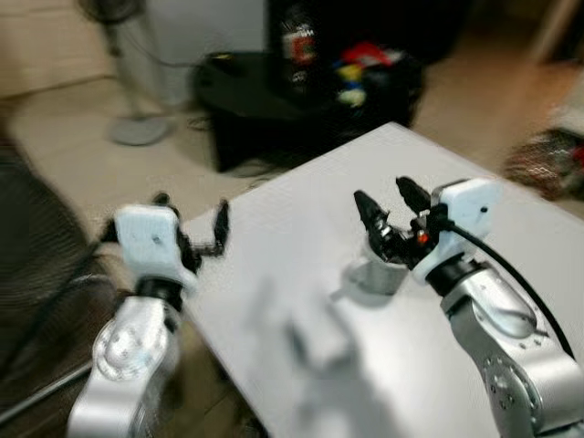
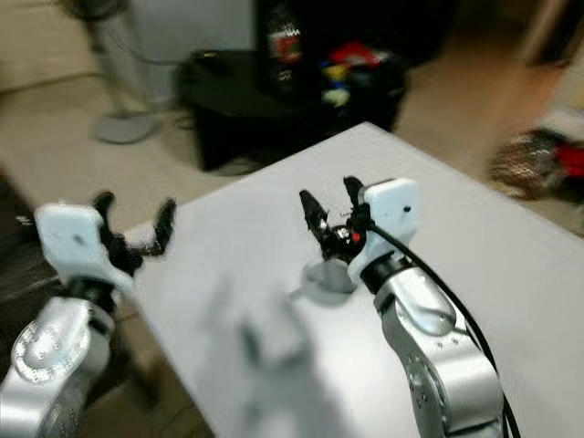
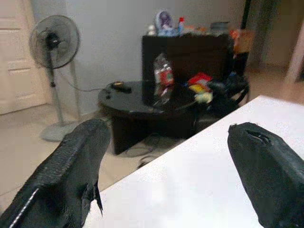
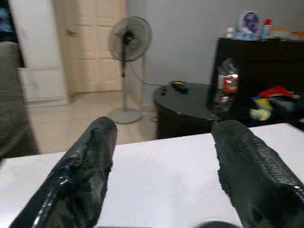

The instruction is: Setting the table

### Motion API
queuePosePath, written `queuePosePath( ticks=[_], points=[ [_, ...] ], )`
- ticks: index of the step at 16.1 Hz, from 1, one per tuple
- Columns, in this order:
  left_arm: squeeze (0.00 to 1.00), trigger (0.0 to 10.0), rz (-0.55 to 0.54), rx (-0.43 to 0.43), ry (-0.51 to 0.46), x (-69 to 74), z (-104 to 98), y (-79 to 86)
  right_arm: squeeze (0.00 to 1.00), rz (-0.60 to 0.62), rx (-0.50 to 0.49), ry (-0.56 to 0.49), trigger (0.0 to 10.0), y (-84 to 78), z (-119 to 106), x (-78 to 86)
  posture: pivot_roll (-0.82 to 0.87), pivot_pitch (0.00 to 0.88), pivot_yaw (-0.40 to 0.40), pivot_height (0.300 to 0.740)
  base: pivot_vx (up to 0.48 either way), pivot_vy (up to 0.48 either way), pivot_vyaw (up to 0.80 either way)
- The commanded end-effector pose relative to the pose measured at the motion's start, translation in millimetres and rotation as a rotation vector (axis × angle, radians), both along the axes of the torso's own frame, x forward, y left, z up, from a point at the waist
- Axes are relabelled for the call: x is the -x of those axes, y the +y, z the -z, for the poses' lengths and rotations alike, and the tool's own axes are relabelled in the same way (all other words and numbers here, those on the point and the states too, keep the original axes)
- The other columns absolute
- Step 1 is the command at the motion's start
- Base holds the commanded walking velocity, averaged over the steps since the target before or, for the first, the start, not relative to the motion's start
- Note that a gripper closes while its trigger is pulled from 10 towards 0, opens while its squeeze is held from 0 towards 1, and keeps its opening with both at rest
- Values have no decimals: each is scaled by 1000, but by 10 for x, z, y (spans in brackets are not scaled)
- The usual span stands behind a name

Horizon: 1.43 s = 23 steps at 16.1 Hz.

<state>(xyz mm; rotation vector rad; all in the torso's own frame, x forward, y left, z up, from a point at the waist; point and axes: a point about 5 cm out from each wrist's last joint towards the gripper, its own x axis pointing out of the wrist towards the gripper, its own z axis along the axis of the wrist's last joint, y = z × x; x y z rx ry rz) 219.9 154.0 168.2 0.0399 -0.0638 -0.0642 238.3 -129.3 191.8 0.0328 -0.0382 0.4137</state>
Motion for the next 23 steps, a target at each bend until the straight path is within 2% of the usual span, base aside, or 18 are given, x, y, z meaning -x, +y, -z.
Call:
queuePosePath(
  ticks=[1, 3, 8, 14, 17, 19, 21, 23],
  points=[
    [0, 10000, 6, 0, -44, -6, -94, -18, 1000, -30, 3, -12, 10000, 35, -28, 41, 35, 0, -58, 740, 0, 0, 788],
    [0, 10000, 12, 6, -58, 7, -126, -24, 1000, -49, 9, 3, 10000, 50, -4, 59, 41, 0, -58, 740, 0, 0, 794],
    [0, 10000, -20, 16, -32, -13, -61, 5, 1000, -84, 37, -5, 10000, 84, -2, 29, 41, 0, -58, 740, 0, 0, 799],
    [0, 10000, -11, 42, -25, -2, -54, -44, 1000, -132, 51, 1, 10000, 80, 14, -1, 52, 0, -82, 740, 0, 0, 800],
    [0, 10000, -9, 4, -8, 31, -45, -28, 1000, -150, 38, 17, 10000, 115, 40, 16, 71, 0, -84, 740, 0, 219, 800],
    [0, 10000, -19, -9, 2, 44, -28, 30, 1000, -156, 29, 31, 10000, 153, 95, 46, 83, 0, -56, 740, 0, 345, 800],
    [0, 10000, -1, -38, 5, -3, -23, 74, 1000, -116, 2, 47, 10000, 125, 169, 38, 90, 0, -35, 740, 0, 349, 800],
    [0, 10000, 6, -65, 28, 29, -9, 88, 1000, 1, 51, 113, 10000, 13, 301, 24, 93, 0, -27, 740, 0, 351, 0]
  ],
)
